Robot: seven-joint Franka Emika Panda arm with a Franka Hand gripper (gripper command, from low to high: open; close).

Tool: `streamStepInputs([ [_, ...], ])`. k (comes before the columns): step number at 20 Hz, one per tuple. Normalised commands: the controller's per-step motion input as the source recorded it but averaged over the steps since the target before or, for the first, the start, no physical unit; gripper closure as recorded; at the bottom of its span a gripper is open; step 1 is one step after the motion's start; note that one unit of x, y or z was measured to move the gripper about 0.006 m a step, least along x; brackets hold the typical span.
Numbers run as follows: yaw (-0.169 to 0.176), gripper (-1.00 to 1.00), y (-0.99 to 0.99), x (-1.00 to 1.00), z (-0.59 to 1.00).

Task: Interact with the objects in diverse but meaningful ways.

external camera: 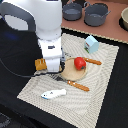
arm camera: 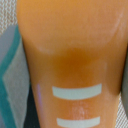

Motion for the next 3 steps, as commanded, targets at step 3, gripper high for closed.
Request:
streamStepInputs([
  [3, 0.005, -1.0, 0.4, 0.06, 0.0],
])
